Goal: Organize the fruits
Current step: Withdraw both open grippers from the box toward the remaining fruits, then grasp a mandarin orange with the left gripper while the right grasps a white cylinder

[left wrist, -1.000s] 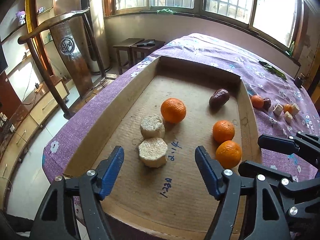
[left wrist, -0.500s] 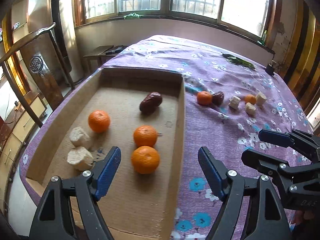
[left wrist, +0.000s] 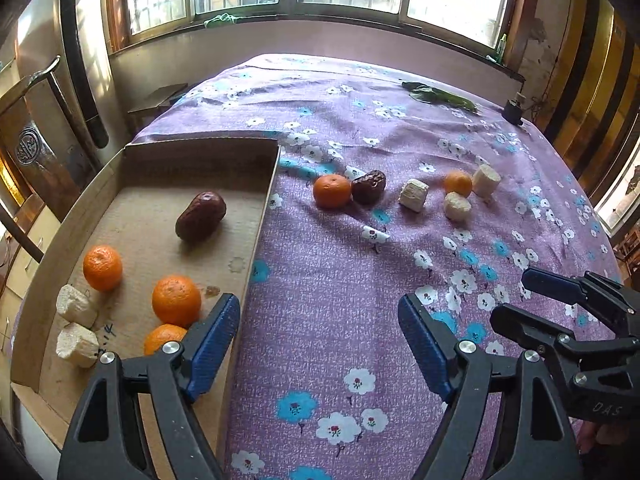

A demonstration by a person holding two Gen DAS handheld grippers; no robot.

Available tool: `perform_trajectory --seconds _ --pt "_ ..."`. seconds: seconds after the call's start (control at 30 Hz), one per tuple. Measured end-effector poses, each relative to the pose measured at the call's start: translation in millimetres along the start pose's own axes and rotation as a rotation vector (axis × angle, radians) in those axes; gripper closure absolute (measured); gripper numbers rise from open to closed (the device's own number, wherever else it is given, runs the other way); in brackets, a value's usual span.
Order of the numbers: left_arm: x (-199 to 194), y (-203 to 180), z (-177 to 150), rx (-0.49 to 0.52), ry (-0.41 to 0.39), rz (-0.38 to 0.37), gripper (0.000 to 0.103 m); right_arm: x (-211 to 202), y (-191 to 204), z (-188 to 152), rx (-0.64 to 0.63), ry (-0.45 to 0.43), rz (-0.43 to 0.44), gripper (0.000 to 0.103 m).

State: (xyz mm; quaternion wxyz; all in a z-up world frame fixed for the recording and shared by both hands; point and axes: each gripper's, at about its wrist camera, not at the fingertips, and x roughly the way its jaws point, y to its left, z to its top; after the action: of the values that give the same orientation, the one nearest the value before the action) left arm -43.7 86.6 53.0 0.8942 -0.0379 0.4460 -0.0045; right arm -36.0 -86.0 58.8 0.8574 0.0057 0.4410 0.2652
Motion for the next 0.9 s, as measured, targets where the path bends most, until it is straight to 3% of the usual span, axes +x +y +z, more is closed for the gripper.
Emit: perform_trajectory --seconds 0.3,0.53,0.73,0.83,0.9 --pt "32.4 -6.9 39.0 0.057 0.045 -0.004 0.022 8.7 -20.3 10.9 -0.001 0.007 -0.021 0.033" --pt "68.7 -16.2 71.9 0.213 0.069 -0.028 0.023 17.2 -30.5 16.6 0.005 0.017 -0.008 0.033" --pt "92.6 -18.2 81.9 0.287 0.097 -0.026 0.023 24.2 -39.0 28.7 -0.002 0.032 -0.022 0.033" --pt "95.9 -19.5 82.4 0.318 0.100 -0.048 0.031 26.8 -38.0 35.7 -0.026 0.037 -0.028 0.033" --pt "101.1 -19.9 82.7 0.328 0.116 -0.060 0.052 30.3 -36.6 41.8 -0.041 0.041 -0.032 0.033"
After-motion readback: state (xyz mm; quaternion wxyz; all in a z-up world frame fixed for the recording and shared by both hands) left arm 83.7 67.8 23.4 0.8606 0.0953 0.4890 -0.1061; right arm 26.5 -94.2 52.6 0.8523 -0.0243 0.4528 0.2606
